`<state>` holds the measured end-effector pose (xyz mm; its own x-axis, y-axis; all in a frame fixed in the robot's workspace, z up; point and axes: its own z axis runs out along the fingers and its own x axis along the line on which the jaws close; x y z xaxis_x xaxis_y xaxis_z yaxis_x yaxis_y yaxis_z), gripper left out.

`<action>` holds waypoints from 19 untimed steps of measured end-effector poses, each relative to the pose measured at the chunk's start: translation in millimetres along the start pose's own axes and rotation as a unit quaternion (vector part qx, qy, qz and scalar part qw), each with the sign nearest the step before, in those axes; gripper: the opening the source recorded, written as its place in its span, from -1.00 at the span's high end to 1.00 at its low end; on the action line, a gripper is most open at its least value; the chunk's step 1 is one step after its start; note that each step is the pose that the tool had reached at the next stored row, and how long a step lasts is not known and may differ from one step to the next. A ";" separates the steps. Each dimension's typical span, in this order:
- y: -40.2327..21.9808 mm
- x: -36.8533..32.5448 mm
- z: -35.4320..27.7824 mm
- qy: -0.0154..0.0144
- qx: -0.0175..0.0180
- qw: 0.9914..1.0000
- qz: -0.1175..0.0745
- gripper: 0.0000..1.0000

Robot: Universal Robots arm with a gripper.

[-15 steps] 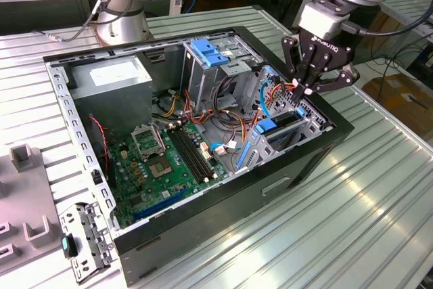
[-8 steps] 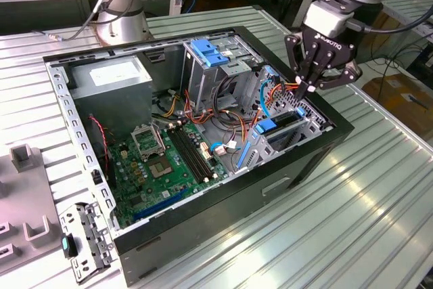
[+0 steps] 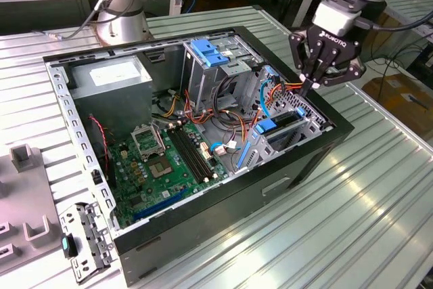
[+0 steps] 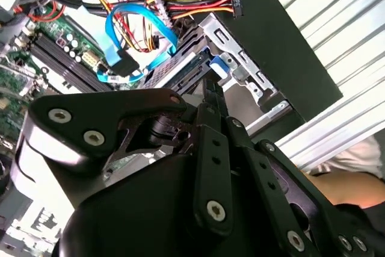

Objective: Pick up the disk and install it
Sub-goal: 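Insert the first disk wire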

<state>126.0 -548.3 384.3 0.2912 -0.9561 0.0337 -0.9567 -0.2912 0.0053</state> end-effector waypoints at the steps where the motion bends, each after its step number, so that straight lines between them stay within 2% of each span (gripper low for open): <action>1: -0.5 0.2 -1.9 -0.001 -0.001 1.000 -0.012 0.79; 7: -1.3 0.7 -11.6 -0.003 -0.007 0.999 -0.044 0.79; 10: -1.8 1.0 -15.8 -0.004 -0.009 0.998 -0.063 0.79; 13: -3.1 1.3 -17.1 -0.005 -0.011 0.997 -0.079 0.79; 19: -17.6 -1.2 -17.0 -0.004 -0.011 0.996 -0.086 0.79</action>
<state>142.4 -541.5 401.1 0.4512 -0.8922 0.0216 -0.8923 -0.4504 0.0312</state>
